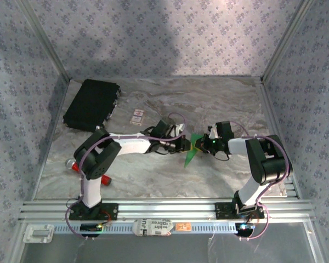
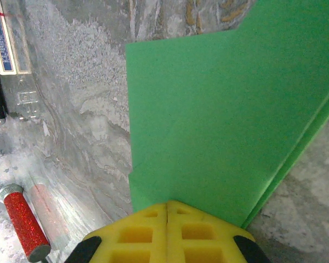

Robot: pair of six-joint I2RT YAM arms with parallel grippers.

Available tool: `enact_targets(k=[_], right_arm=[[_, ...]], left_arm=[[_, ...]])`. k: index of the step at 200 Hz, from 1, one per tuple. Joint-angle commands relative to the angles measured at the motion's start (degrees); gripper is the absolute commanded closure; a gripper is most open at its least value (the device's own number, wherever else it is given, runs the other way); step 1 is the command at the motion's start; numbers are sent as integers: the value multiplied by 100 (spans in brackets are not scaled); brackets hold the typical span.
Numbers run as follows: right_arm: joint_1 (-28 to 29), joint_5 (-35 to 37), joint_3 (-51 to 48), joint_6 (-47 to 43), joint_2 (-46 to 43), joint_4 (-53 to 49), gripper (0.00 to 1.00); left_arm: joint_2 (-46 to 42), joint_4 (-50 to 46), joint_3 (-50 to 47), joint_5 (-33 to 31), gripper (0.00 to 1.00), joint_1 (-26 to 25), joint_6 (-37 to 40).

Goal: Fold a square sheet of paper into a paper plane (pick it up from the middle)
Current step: Fold the wing for the fifth time at the center of the table.

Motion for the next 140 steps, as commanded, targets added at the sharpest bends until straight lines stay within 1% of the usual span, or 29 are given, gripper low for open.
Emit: enact_targets(k=[1,39,81,112,140], right_arm=[[-58,485,-28,-96,167,-418,95],[-56,455,-15,-57,135,-384,95],[-78,348,62,-86,40,-417,95],[-184,311,345,-249,-162,-756,94],[-372,57,480,-251,-302,-682,94]], left_arm=[[418,140,180,282,96,-56,-142],[760,-225,453,133,95,-151,27],[871,-1037,397,-450,96,-334,353],[879,-968,47,-569,98,-407,214],[888,-918,-110,-680,99,-421,116]])
